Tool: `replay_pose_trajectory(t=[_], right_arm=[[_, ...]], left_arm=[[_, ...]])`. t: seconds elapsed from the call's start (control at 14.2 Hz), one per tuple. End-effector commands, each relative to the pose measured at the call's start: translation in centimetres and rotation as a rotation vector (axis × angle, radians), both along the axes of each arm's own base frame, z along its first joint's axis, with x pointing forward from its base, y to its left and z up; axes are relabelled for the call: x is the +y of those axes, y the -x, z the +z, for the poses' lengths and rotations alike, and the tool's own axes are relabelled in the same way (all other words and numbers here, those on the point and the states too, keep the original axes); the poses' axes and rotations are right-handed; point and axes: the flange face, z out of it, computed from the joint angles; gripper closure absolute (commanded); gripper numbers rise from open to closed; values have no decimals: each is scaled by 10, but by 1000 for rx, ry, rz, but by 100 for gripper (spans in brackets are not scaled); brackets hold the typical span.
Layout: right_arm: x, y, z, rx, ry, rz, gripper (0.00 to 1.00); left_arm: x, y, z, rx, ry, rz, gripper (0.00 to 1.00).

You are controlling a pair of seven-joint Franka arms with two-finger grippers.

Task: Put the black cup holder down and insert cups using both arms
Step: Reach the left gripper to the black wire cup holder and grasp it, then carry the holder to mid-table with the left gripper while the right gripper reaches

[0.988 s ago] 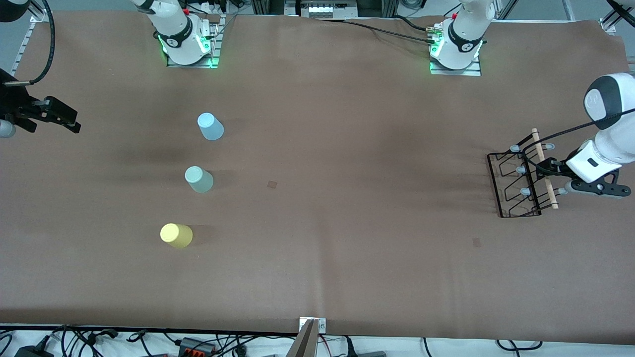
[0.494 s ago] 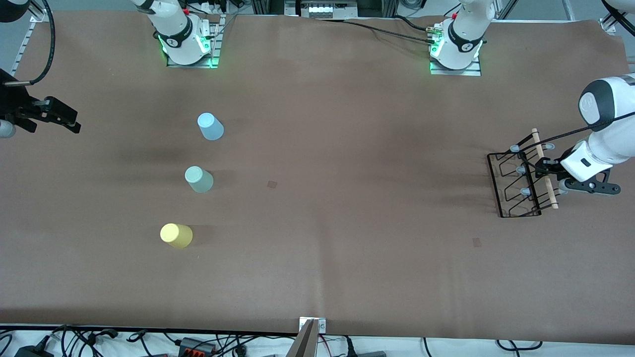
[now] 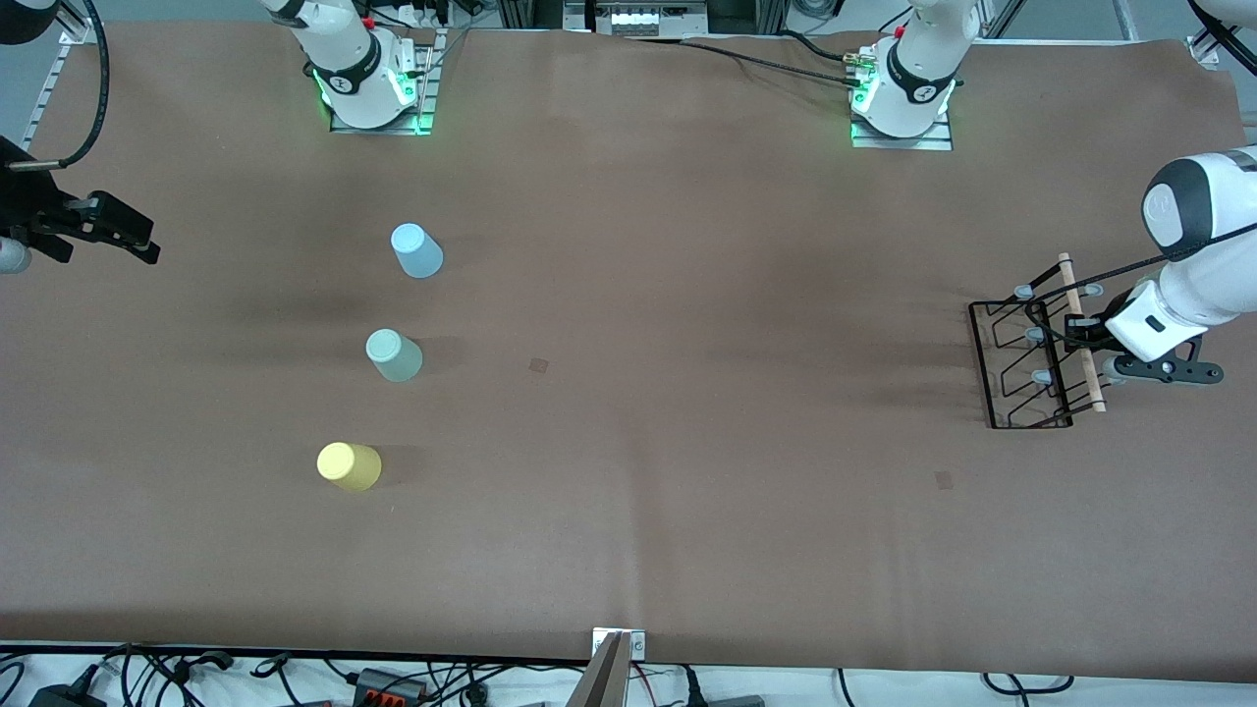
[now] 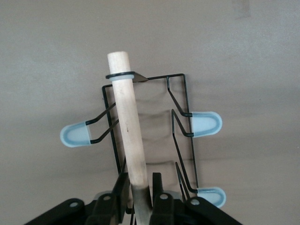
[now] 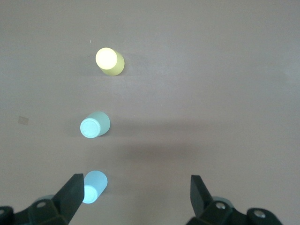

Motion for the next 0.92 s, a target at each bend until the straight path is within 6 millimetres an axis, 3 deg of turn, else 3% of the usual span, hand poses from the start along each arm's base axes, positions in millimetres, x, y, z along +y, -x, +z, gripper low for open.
replay_pose_trajectory(t=[0.0, 0.07, 0.28, 0.49, 0.71, 0.85], right_arm=[[1, 2, -1, -3, 2, -1, 0], [1, 3, 0, -3, 2, -1, 0], [1, 3, 0, -1, 2, -1, 0], [1, 3, 0, 2, 2, -1, 0], [3, 3, 0, 0, 2, 2, 0], [2, 3, 0, 0, 2, 1, 0]], left_arm=[[0, 2, 7, 7, -9, 12, 94], [-2, 2, 7, 13, -5, 22, 98], [-36, -8, 24, 40, 2, 40, 99], [-98, -27, 68, 57, 5, 62, 99], [-201, -39, 111, 64, 88, 87, 99], [-296, -33, 135, 39, 117, 114, 99]])
